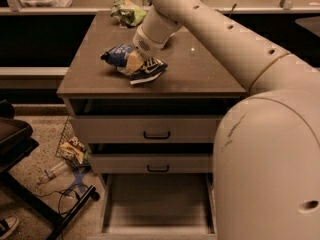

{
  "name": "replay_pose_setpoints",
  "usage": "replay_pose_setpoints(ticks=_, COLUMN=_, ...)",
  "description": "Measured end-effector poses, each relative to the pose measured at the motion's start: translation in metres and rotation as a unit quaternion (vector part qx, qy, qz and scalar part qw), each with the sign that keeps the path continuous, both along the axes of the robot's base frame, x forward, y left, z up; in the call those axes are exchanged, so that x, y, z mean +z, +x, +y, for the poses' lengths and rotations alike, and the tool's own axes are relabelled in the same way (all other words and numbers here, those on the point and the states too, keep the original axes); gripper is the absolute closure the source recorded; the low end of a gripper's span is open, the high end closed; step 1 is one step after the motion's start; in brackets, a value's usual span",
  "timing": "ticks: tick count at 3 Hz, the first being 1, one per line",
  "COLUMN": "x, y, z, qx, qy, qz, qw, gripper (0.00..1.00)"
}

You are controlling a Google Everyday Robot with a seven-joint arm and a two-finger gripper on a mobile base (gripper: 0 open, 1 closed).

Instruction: Place blue chip bag into bottom drawer

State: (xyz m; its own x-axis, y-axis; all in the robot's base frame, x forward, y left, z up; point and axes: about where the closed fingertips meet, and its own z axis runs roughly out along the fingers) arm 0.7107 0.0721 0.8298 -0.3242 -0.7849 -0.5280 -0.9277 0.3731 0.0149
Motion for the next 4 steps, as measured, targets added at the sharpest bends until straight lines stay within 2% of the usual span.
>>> replay_pose_setpoints(ticks=1, x=0.005, y=-0.003, z=-0.005, qx=-0.003, qy=0.006, qz=-0.004, qw=1.0000, gripper=1.00)
replay_pose_setpoints(ticks=2, x=0.028, y=-0.018, z=-0.032, qx=-0.016, qy=0.005, qz=-0.018, qw=0.9997, gripper=1.00)
replay_pose_setpoints(ticks=3, x=0.054, y=-0.053, z=-0.066, qx=-0.024, qy=0.012, qz=-0.020, qw=0.9994, gripper=1.00)
replay_pose_setpoints(ticks=4, x=0.063, y=-0.102, z=-0.132, qx=-0.047, qy=0.019, qz=-0.020, qw=0.9985, gripper=1.00)
